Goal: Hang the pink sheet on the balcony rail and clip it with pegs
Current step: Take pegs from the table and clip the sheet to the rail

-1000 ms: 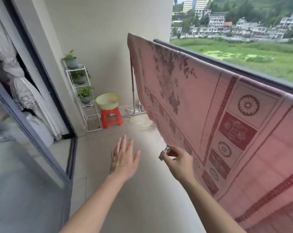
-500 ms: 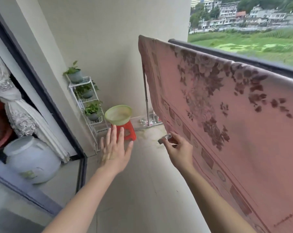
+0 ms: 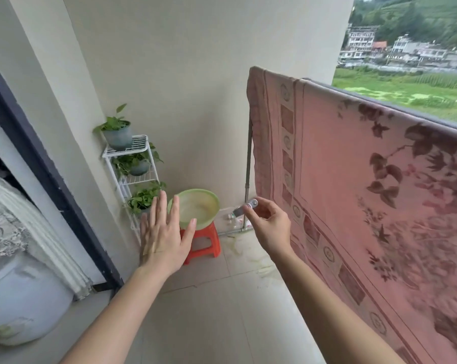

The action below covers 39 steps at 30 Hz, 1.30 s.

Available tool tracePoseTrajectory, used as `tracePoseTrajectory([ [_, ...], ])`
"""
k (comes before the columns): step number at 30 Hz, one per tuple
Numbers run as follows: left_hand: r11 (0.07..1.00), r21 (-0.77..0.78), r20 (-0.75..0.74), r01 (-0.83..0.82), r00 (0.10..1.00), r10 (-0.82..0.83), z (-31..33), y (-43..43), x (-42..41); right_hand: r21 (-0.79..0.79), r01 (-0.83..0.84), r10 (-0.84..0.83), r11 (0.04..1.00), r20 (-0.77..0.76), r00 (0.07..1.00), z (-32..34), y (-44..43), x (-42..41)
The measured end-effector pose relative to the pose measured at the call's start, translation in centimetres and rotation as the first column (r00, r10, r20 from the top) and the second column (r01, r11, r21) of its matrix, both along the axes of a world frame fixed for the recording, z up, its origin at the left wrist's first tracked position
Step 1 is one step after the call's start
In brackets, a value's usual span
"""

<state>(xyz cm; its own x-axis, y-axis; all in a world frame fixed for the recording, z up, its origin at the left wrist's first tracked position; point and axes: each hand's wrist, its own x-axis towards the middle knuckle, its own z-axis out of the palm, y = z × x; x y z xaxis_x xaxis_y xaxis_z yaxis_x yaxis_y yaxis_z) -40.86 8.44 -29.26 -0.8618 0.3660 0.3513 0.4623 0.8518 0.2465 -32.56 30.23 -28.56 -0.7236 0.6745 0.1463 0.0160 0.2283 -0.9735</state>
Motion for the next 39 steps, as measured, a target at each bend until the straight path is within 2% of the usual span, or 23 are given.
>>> tracePoseTrajectory([
  [4,0.998,0.049,0.076,0.032,0.996,-0.036,-0.3,2.1,-10.6,-0.020,0.042,-0.040,0.999,0.057,0.998,0.0,2.0,-9.5],
  [12,0.984,0.026,0.248,0.177,0.952,-0.178,-2.6,12.6,-27.5,-0.084,0.194,-0.186,0.977,0.086,0.979,-1.4,10.8,-22.9],
  [15,0.978,-0.033,0.362,0.207,0.914,-0.182,-5.0,17.4,-33.2,-0.110,0.223,-0.213,0.969,0.095,0.972,-3.3,15.2,-28.0],
  [20,0.977,-0.073,0.461,0.201,0.875,-0.146,-6.4,26.1,-42.5,-0.083,0.213,-0.197,0.974,0.167,0.966,-6.1,24.2,-37.3],
  [30,0.987,-0.012,0.495,0.161,0.858,-0.134,-3.6,39.7,-57.5,-0.114,0.186,-0.164,0.976,0.180,0.970,-5.6,37.2,-52.7],
  [35,0.979,0.110,0.543,0.172,0.814,-0.204,-4.9,46.4,-64.3,-0.124,0.196,-0.164,0.973,0.233,0.959,-6.9,39.7,-56.4],
  [39,0.927,0.322,0.565,0.191,0.747,-0.350,-5.6,53.3,-69.6,-0.118,0.239,-0.199,0.964,0.281,0.939,-7.5,41.1,-58.0],
])
